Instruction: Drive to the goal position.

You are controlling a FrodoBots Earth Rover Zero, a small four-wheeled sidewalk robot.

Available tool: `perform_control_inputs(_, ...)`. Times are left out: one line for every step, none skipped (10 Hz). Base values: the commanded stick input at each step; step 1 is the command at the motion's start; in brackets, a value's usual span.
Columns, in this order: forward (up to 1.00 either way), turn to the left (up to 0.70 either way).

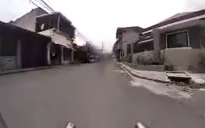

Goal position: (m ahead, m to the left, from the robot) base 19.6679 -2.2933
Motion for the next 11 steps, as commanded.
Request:
perform_control_inputs(0.7, 0.0)
perform_control_inputs(0.7, 0.0)
perform_control_inputs(0.7, 0.0)
perform_control_inputs(0.7, 0.0)
perform_control_inputs(0.7, 0.0)
perform_control_inputs(0.7, 0.0)
perform_control_inputs(0.7, 0.0)
perform_control_inputs(0.7, 0.0)
perform_control_inputs(0.7, 0.0)
perform_control_inputs(0.7, 0.0)
perform_control_inputs(0.7, -0.04)
